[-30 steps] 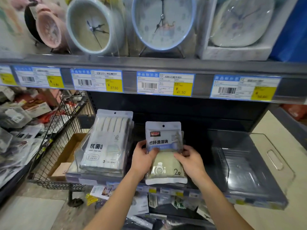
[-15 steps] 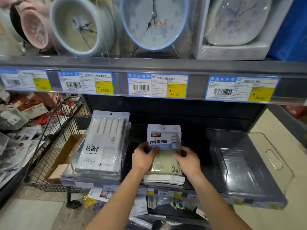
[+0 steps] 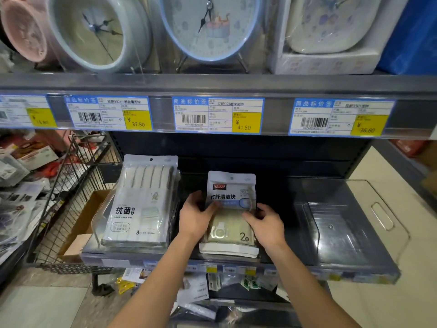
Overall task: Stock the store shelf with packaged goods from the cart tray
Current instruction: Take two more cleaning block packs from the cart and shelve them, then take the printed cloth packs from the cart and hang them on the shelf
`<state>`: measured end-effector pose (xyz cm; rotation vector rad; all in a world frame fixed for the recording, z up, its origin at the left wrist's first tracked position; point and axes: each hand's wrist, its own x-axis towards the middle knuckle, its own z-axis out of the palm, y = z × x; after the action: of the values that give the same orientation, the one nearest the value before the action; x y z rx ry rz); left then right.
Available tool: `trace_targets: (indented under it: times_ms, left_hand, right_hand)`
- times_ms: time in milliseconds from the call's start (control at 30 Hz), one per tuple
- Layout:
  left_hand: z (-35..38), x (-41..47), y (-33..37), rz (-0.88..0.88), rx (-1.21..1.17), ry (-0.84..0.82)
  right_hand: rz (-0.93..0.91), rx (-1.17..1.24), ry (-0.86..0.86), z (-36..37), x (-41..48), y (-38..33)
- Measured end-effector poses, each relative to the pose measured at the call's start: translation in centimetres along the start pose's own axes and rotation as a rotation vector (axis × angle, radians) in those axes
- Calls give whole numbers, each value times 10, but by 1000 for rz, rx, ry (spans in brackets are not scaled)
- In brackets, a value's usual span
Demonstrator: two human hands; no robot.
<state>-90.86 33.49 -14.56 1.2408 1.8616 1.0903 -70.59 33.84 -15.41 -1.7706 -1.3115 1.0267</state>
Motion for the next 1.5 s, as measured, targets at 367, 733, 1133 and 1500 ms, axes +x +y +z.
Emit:
trace_targets:
  times_ms: [367,733,1133,1500]
  left_hand:
    - [-67,-38,28,276,463,133]
    - [-260,-131,-68,-66,682,490]
    - [-480,-207,-244,-348,695,625]
    - [-635,-212,-372,-642,724,559]
  right_hand:
    - [-420,-286,7,16,-28,-48]
    - [-888,-420,-585,193,-132,-138]
    - [-1111,-686,-890,474,-296,-194]
    - [-1116,-783,-1116,683,-376,-221]
